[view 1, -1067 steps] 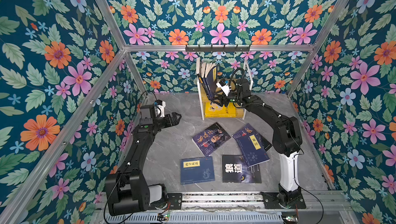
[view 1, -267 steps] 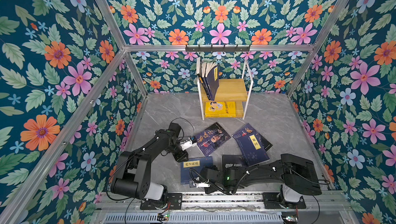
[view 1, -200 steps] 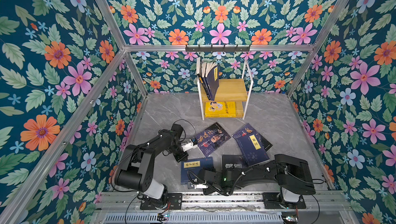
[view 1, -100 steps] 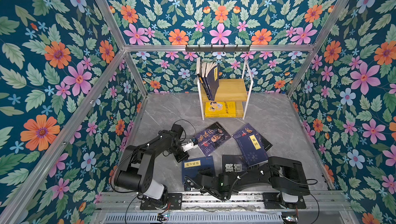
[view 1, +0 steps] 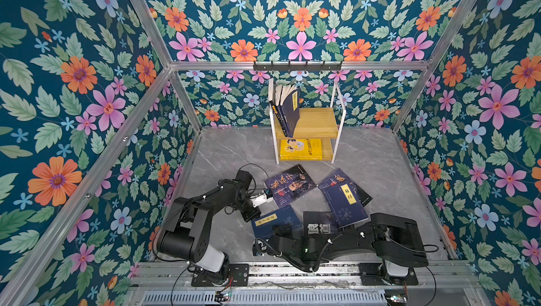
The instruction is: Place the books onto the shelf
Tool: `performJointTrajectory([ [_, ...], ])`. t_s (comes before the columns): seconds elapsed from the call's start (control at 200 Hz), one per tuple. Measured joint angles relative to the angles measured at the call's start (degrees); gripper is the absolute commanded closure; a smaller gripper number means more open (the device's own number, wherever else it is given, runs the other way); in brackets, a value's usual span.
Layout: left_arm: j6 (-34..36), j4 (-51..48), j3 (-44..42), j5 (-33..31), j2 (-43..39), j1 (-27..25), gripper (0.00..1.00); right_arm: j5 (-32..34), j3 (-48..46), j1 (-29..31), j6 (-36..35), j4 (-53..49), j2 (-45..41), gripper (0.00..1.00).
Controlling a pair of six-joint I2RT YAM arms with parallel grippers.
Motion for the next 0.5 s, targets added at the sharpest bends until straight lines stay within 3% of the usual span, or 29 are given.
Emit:
performJointTrajectory([
  [0.115, 0.0, 1.1, -1.0, -0.3, -1.6, 0.0, 0.90, 0.0, 0.7, -0.5, 0.2, -1.0, 0.0, 1.00],
  [0.28, -0.3, 0.9, -2.2, -2.6, -4.2, 0.6, 0.79, -1.2, 0.8, -0.6, 0.2, -2.3, -1.7, 1.00],
  [0.495, -1.7, 1.6, -1.8, -4.9, -7.5, 3.5, 0.49, -1.6, 0.7, -1.0, 0.5, -4.9, -4.1, 1.00],
])
